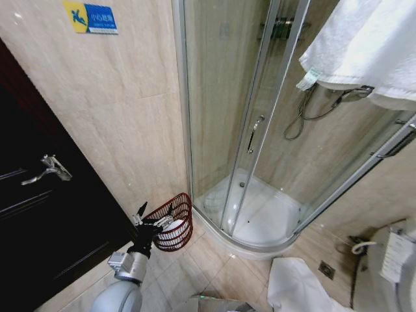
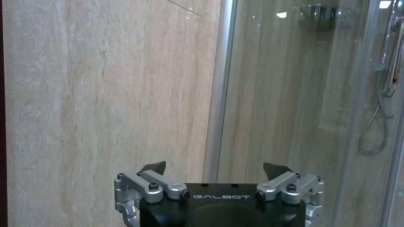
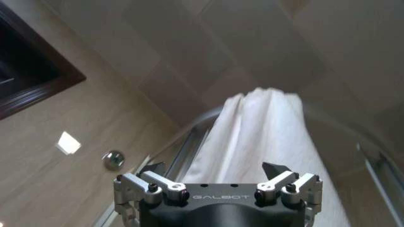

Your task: Discard the used towel into the hamper.

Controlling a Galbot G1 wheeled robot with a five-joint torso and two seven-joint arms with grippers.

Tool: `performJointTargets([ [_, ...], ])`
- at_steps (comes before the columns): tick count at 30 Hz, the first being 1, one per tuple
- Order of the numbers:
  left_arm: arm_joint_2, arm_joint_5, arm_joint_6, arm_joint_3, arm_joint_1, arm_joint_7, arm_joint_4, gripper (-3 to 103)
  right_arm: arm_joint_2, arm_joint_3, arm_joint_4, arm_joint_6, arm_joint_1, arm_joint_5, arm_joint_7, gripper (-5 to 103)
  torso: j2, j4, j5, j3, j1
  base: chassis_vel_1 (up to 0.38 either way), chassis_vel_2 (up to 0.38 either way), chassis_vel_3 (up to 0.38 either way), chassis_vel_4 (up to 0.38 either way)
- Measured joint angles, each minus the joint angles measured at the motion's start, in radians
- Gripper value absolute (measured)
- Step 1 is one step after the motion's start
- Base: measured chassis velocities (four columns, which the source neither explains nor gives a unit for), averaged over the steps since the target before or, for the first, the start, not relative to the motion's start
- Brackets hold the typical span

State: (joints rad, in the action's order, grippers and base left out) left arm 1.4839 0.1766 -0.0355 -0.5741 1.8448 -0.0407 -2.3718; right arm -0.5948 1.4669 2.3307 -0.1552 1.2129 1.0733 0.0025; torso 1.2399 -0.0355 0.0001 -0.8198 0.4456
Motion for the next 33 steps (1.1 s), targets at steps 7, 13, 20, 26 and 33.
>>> performJointTargets([
  [7,0.0,0.0,0.0,0.0,0.0,0.0,0.0,100,0.119,-0.218,-0.207,0.019,-0.317,-0.018,-0.014,100,0.0,-0.0005,0.0003,0.0,0.0,0.0,0.0,0.0,0.0],
  [13,0.0,0.0,0.0,0.0,0.0,0.0,0.0,100,0.156,-0.317,-0.315,0.048,-0.51,-0.012,-0.051,100,0.0,0.0001,-0.0001,0.0,0.0,0.0,0.0,0.0,0.0],
  [20,0.0,0.0,0.0,0.0,0.0,0.0,0.0,100,0.167,-0.397,-0.389,0.108,-0.66,-0.016,-0.07,100,0.0,-0.0001,-0.0003,0.0,0.0,0.0,0.0,0.0,0.0],
  [26,0.0,0.0,0.0,0.0,0.0,0.0,0.0,100,0.15,-0.405,-0.503,0.134,-0.686,-0.104,-0.113,100,0.0,0.0002,0.0006,0.0,0.0,0.0,0.0,0.0,0.0],
  [33,0.0,0.0,0.0,0.0,0.0,0.0,0.0,100,0.054,-0.611,-0.611,0.159,-0.968,-0.212,-0.135,100,0.0,-0.0001,-0.0009,0.0,0.0,0.0,0.0,0.0,0.0],
])
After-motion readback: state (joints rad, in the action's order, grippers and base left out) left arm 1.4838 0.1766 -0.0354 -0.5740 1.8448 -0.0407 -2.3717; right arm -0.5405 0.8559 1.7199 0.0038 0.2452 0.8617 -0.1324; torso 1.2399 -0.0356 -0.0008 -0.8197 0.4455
